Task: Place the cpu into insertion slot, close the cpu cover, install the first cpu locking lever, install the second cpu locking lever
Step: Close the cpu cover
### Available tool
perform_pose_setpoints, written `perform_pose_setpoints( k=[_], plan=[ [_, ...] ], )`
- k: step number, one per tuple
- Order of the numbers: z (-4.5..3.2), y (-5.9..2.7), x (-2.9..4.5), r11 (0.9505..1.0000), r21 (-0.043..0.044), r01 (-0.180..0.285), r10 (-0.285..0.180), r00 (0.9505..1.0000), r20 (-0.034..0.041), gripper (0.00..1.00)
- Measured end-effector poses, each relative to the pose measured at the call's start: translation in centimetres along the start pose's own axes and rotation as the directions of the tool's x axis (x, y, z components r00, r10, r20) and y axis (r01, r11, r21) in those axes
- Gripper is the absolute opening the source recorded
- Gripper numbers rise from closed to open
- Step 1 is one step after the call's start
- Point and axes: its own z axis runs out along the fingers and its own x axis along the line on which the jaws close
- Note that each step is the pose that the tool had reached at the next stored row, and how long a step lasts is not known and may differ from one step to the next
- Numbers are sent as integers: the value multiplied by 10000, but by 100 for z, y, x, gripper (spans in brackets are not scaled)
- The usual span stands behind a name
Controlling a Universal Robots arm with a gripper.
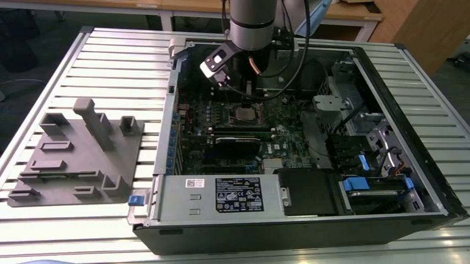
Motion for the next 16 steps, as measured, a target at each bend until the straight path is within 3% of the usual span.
perform_pose_setpoints(
  k=[16],
  plan=[
    [-26,2,0,10000,0,0,0,10000,1,11]
  ],
)
